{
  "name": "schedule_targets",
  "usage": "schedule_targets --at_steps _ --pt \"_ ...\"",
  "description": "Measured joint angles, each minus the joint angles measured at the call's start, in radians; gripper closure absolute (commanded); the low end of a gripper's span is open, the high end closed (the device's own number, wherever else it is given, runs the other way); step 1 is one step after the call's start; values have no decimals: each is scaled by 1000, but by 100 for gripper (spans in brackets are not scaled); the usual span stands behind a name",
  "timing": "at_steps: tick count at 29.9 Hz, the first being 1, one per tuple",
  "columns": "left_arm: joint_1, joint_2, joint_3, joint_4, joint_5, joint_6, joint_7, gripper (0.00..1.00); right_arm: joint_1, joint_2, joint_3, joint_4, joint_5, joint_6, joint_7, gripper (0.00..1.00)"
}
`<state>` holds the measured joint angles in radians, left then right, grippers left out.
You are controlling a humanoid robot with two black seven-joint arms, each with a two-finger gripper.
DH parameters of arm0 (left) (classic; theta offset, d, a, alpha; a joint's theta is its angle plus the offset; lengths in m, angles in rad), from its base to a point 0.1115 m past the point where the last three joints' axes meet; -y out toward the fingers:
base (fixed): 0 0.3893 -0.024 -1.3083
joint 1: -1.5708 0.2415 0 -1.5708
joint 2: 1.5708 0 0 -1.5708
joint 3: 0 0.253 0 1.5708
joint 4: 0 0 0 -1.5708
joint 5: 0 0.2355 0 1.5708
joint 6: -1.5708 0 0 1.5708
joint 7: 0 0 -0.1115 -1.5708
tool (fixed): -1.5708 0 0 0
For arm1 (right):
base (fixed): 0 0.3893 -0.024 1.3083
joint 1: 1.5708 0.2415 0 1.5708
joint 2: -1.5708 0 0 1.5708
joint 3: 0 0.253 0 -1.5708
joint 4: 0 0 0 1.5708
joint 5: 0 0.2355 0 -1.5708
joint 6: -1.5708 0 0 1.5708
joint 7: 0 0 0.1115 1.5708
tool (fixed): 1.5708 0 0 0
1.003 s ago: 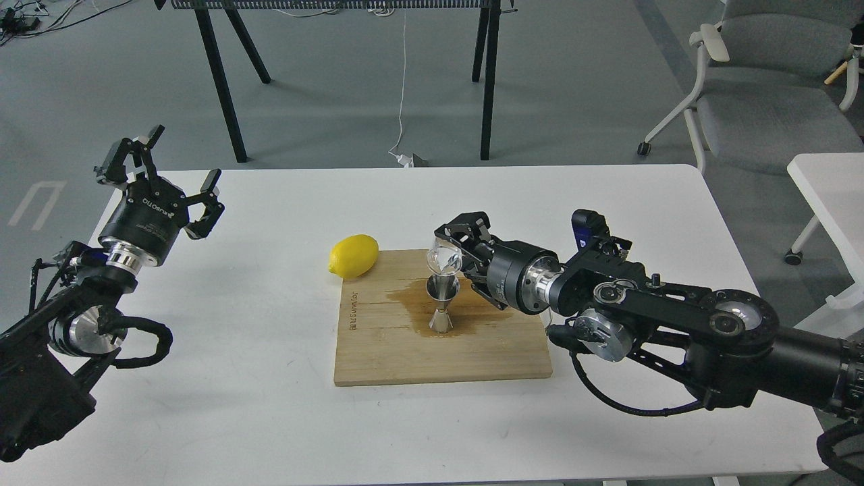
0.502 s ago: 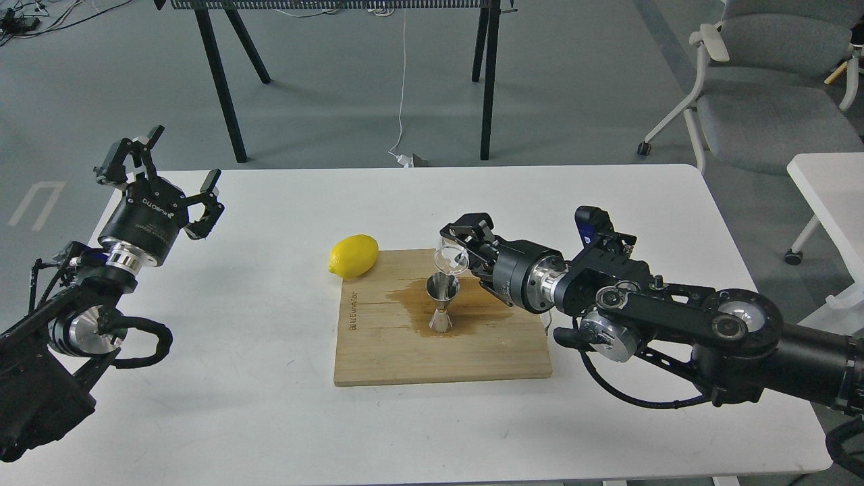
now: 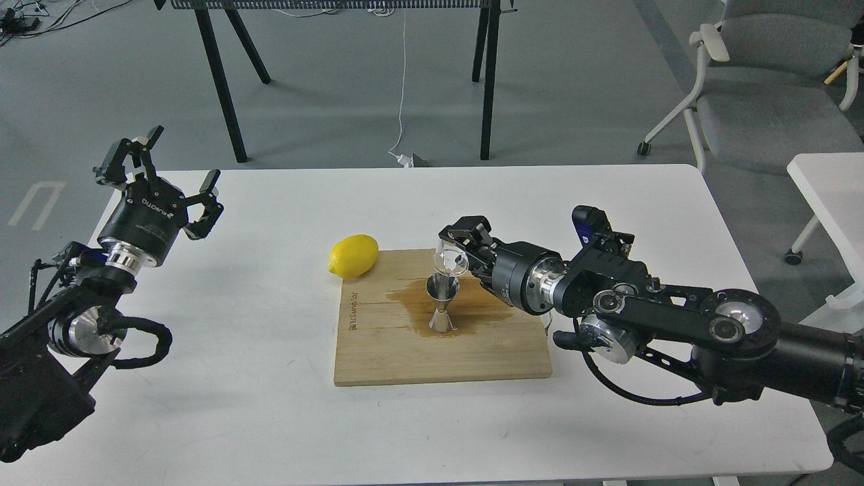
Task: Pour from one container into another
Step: 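Tilt the glass cup with the right gripper above the jigger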
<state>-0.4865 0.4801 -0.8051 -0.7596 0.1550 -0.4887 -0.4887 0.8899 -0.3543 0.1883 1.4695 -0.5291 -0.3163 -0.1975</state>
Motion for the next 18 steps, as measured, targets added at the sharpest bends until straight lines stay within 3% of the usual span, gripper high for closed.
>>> schedule_targets --at_steps 18 --pt "0 0 0 6 0 0 0 2 5 9 -9 -7 -3 0 12 55"
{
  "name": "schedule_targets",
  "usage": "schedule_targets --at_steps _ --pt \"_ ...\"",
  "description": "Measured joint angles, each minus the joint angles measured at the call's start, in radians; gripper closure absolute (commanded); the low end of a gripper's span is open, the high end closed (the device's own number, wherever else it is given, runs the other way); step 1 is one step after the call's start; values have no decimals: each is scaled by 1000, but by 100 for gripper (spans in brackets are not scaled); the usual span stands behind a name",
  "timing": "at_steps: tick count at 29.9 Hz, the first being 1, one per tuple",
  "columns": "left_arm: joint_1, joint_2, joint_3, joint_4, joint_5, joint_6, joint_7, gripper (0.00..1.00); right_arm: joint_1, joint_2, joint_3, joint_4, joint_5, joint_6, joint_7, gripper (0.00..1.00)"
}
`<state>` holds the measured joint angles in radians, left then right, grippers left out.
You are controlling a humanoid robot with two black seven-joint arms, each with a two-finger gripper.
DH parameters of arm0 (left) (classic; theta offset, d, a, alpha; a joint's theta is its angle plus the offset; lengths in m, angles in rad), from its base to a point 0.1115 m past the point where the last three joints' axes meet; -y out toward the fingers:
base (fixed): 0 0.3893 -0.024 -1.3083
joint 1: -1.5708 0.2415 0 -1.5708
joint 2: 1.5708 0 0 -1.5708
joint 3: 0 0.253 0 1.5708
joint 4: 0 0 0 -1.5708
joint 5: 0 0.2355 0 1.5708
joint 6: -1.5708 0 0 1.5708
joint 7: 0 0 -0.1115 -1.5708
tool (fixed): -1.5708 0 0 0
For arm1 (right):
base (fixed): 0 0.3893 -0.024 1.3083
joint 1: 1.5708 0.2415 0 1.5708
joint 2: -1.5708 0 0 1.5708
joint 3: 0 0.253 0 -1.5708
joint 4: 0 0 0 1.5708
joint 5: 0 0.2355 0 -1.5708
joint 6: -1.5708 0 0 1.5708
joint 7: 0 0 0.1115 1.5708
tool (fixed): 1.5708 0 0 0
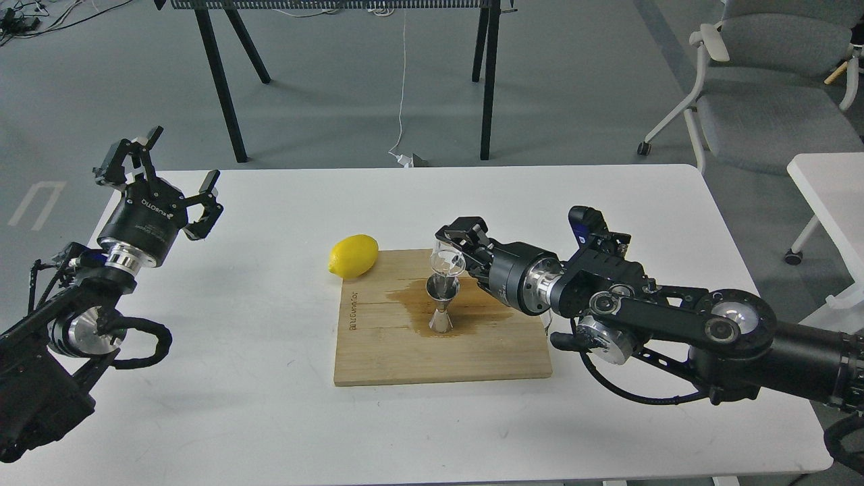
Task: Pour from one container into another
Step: 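Tilt the glass cup with the right gripper above the jigger, then hold the tilted cup over the jigger, pouring dark liquid in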
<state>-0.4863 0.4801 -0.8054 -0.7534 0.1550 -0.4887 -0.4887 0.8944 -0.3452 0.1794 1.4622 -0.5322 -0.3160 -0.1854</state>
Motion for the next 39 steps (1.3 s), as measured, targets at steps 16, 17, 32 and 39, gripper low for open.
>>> schedule_targets --at_steps 16,17,32,39 --pt "0 -1 0 6 0 0 0 2 13 10 -31 0 -34 1 1 55" --pt "0 -1 0 6 0 0 0 2 16 10 -33 0 -35 1 1 55" --pt "2 -1 0 6 0 0 0 2 53 12 -80 0 -88 2 6 55" --pt "2 -1 0 6 0 0 0 2 61 12 -94 0 -118 2 9 55"
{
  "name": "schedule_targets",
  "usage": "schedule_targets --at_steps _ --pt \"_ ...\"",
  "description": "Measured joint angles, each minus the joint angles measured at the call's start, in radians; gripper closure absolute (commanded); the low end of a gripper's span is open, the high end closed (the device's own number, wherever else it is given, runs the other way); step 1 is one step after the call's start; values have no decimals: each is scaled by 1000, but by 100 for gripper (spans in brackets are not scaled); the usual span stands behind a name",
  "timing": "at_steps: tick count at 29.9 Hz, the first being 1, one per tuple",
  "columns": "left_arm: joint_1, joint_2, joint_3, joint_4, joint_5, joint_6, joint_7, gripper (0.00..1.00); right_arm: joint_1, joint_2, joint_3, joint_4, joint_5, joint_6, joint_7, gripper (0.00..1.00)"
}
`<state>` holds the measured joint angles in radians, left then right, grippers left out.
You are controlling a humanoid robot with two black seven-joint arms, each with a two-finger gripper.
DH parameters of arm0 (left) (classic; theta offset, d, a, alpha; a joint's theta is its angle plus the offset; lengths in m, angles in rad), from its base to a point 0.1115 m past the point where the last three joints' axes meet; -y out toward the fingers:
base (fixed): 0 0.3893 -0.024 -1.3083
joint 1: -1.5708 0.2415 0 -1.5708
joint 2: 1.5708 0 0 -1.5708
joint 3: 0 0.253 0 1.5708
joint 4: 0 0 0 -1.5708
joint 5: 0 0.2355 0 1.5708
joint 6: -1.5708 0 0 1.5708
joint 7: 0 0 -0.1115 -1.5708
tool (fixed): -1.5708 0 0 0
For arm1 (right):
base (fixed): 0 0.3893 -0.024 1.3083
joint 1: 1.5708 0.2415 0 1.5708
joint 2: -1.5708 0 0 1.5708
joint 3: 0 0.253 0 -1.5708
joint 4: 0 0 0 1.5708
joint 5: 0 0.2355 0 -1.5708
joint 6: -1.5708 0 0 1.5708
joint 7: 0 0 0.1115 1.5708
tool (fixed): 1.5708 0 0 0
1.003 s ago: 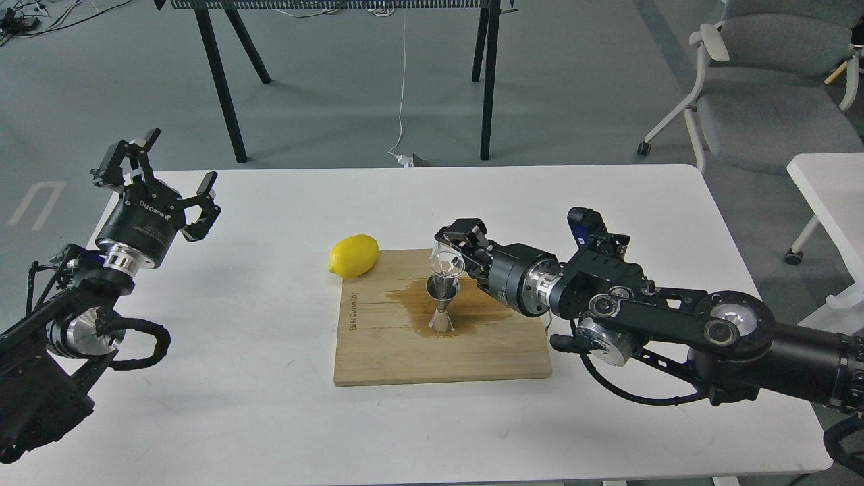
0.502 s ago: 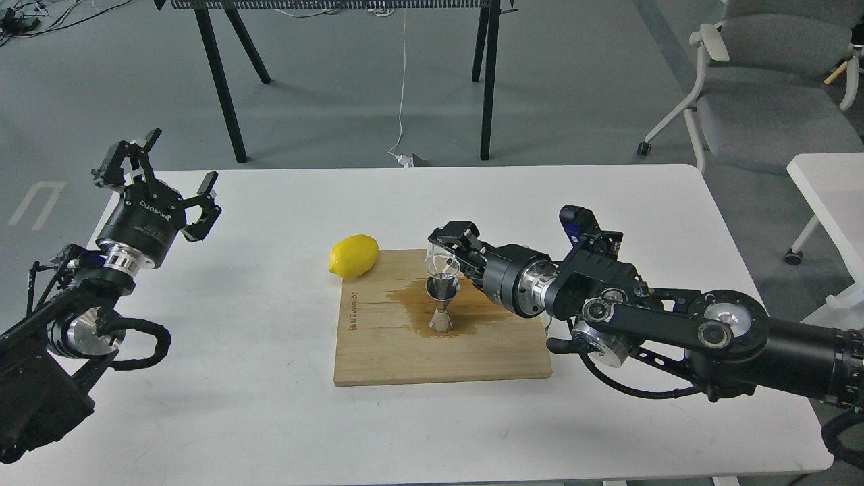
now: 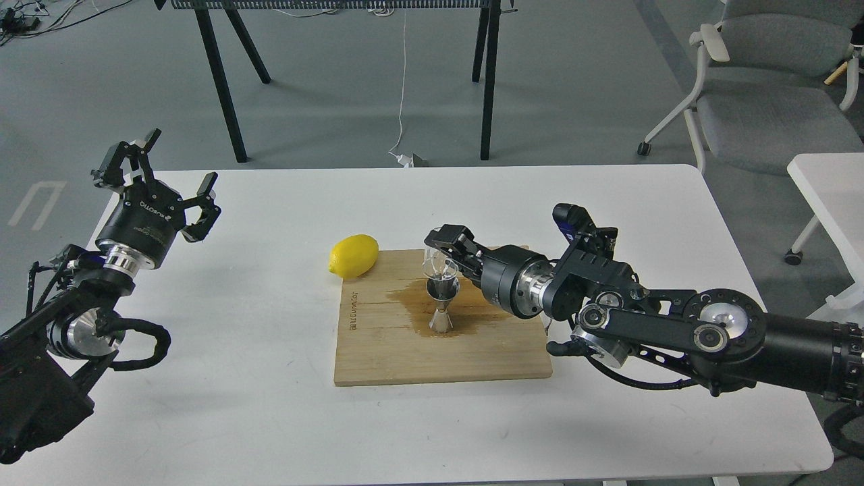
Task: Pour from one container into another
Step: 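Hold the tilted cup over the jigger, pouring dark liquid in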
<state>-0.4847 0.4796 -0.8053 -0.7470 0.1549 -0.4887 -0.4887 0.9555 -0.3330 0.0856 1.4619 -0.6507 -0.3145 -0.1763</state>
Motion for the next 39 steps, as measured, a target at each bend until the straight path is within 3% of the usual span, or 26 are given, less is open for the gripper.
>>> schedule_targets --at_steps 39 --pt "0 -1 0 0 0 0 0 2 33 -2 -88 -3 -154 -3 15 56"
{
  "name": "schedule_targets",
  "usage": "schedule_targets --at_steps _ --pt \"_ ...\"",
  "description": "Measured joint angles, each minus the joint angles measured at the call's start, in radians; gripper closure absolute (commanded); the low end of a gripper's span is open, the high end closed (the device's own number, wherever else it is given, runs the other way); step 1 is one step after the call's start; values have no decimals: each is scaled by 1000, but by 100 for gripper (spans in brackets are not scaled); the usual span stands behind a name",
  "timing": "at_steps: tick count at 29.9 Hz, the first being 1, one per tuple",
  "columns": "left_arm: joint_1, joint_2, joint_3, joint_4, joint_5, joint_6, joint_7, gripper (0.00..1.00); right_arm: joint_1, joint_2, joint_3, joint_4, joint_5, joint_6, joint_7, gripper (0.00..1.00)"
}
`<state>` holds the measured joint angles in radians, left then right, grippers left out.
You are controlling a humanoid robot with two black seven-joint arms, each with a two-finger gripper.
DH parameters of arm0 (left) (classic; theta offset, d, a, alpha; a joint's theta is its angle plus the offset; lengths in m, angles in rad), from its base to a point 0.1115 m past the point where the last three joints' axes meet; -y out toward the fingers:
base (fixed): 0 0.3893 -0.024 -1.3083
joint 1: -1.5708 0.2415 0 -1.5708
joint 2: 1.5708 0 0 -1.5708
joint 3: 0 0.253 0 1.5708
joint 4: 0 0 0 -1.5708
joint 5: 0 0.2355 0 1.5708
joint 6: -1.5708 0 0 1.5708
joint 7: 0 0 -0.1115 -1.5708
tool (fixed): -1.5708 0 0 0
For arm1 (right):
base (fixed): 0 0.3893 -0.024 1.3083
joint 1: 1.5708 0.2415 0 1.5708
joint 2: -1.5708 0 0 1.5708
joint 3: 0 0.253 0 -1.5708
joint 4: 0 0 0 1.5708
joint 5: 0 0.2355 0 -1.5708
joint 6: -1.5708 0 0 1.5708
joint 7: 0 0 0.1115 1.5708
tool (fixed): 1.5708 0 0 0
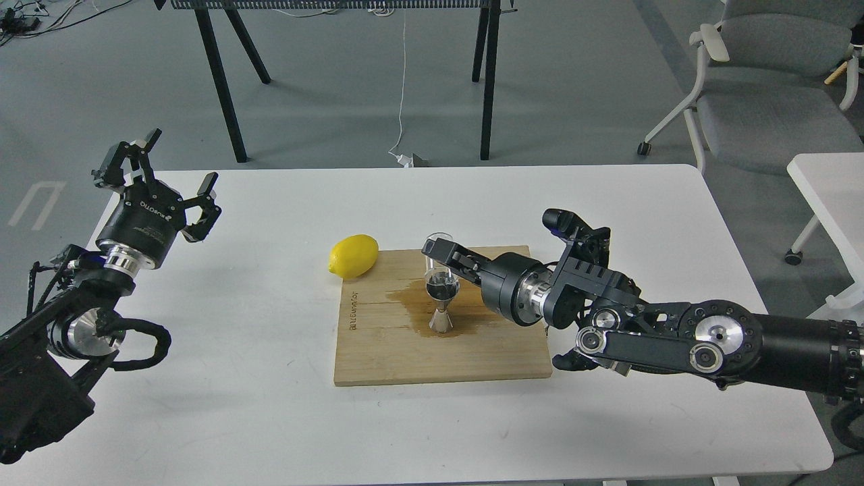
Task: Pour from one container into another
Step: 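Hold the tilted cup over the jigger, pouring dark liquid in, then turn the cup upright and withdraw the right gripper from the board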
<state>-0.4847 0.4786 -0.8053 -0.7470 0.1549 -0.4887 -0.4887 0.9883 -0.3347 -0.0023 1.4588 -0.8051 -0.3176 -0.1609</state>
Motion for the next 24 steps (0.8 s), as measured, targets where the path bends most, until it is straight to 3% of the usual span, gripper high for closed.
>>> schedule_targets --at_steps 24 --pt "1 0 0 0 0 0 0 2 -11 -9 30 -3 20 -18 4 56"
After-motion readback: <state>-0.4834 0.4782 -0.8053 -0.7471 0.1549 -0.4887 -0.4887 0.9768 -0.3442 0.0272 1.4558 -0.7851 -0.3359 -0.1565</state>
